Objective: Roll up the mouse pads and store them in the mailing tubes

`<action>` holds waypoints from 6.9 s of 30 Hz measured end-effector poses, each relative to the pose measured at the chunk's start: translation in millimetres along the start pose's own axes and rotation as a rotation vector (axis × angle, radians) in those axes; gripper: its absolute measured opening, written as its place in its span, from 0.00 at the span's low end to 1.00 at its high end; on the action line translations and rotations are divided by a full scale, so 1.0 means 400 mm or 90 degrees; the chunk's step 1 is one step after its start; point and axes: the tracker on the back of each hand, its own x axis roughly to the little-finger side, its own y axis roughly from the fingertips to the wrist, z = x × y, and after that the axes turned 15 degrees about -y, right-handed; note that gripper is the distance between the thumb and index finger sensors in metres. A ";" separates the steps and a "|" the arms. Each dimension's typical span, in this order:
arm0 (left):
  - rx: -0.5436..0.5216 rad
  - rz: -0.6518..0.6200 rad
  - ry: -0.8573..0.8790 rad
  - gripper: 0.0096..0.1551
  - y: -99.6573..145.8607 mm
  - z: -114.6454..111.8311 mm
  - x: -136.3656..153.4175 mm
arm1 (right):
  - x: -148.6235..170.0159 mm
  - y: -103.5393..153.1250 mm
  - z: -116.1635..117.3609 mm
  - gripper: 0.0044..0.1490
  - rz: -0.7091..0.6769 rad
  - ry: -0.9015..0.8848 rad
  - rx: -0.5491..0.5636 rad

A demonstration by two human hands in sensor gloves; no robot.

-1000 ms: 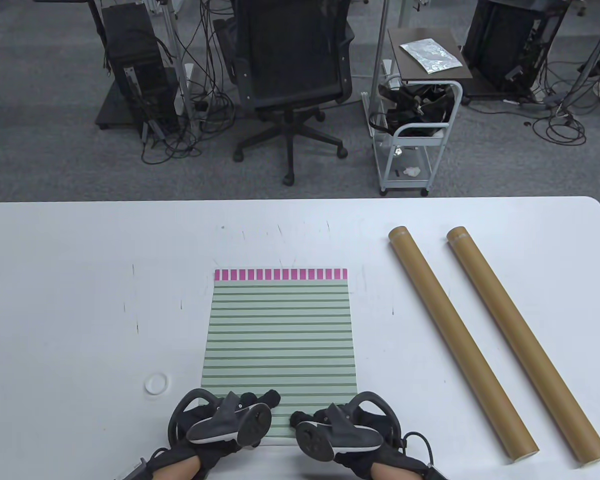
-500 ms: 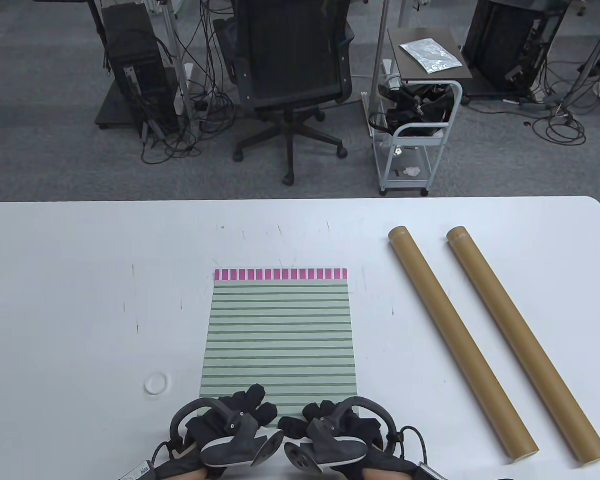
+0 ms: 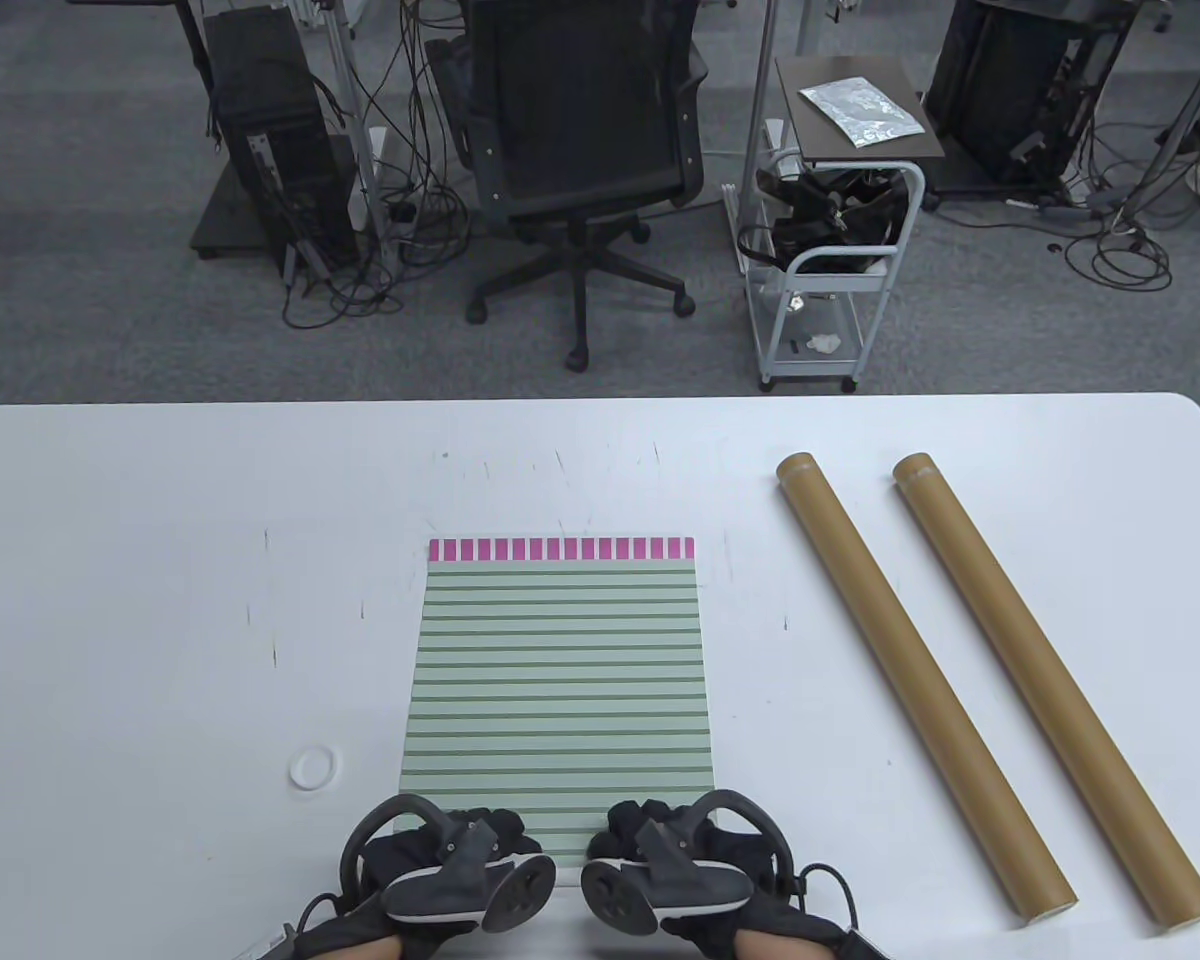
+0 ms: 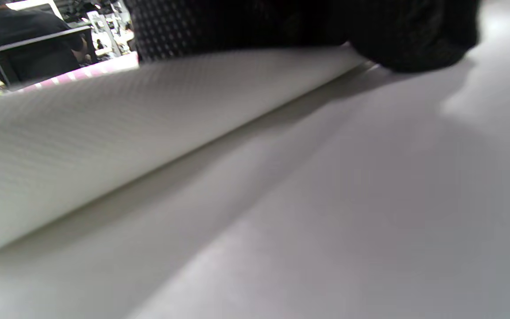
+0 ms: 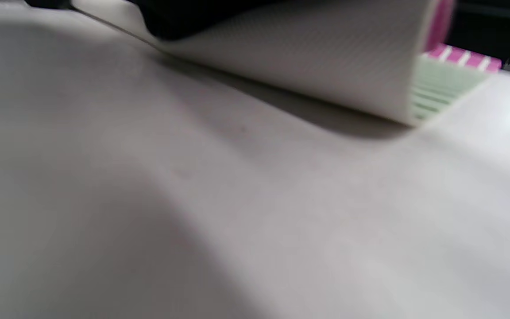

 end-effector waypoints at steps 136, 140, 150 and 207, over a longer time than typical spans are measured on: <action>0.018 0.090 0.058 0.23 -0.012 0.036 0.042 | 0.031 -0.002 -0.032 0.34 0.069 0.037 0.047; -0.001 0.066 0.030 0.24 0.000 0.046 0.030 | 0.039 -0.009 -0.039 0.31 0.074 0.006 0.041; -0.043 0.082 -0.034 0.28 0.014 0.062 0.018 | 0.047 -0.007 -0.038 0.30 0.087 -0.016 0.046; -0.026 0.076 0.017 0.26 0.014 0.049 0.031 | 0.048 -0.002 -0.043 0.33 0.084 -0.073 0.051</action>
